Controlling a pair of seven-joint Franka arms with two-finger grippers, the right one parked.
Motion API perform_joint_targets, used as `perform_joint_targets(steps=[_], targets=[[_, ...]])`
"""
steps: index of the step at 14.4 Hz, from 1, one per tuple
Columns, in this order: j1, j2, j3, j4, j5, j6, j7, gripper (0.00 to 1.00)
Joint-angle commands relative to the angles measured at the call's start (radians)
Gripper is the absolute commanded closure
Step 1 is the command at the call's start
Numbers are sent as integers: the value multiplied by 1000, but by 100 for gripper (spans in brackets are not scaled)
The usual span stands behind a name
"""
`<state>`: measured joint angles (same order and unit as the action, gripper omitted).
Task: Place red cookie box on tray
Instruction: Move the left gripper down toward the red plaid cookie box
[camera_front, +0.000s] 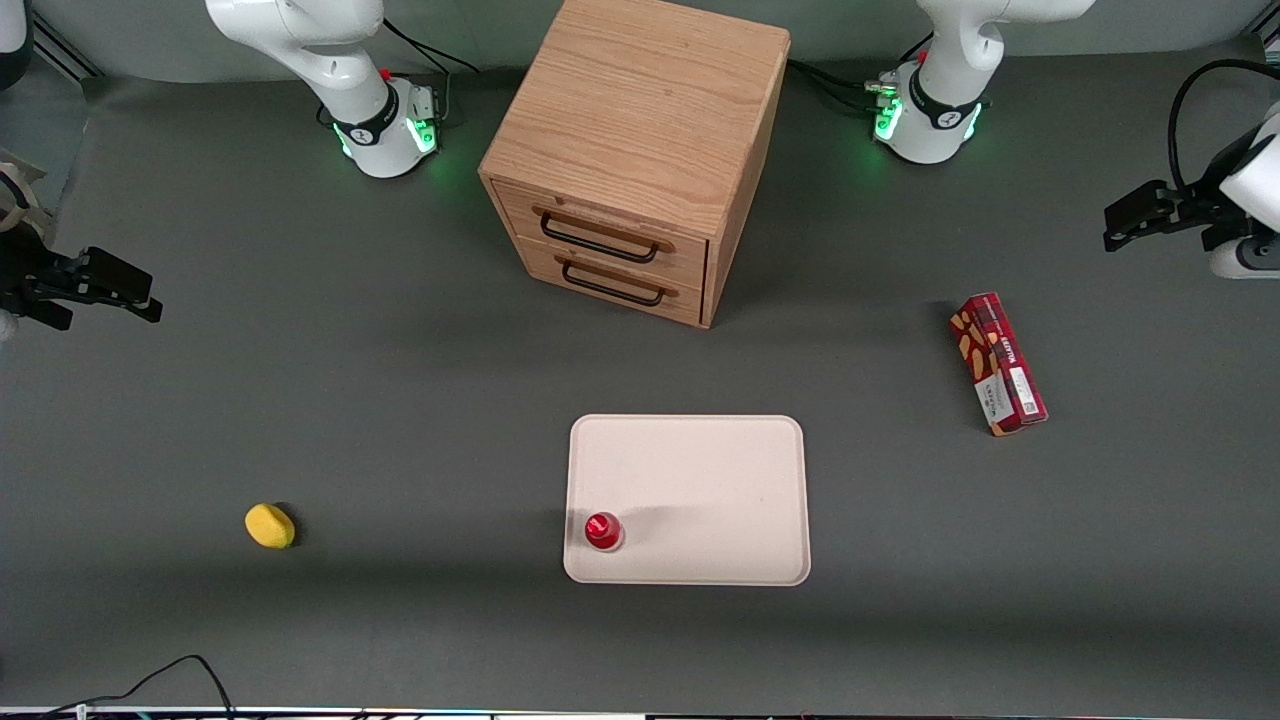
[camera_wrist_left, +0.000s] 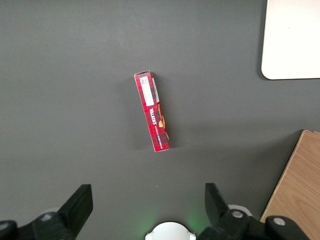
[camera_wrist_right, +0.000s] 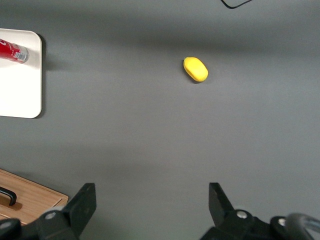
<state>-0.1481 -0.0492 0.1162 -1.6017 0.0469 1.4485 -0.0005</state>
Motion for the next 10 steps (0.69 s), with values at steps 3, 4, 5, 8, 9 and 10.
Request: perform_joint_targets(steps=[3, 4, 5, 8, 9, 10], targets=[[2, 40, -7, 49, 11, -42, -16, 0], [2, 41, -7, 52, 10, -43, -18, 0], [2, 41, -7, 51, 10, -48, -13, 0], [-4, 46, -9, 33, 18, -69, 4, 0], [-8, 51, -9, 4, 18, -54, 2, 0], [-10, 51, -9, -48, 18, -13, -1, 0]])
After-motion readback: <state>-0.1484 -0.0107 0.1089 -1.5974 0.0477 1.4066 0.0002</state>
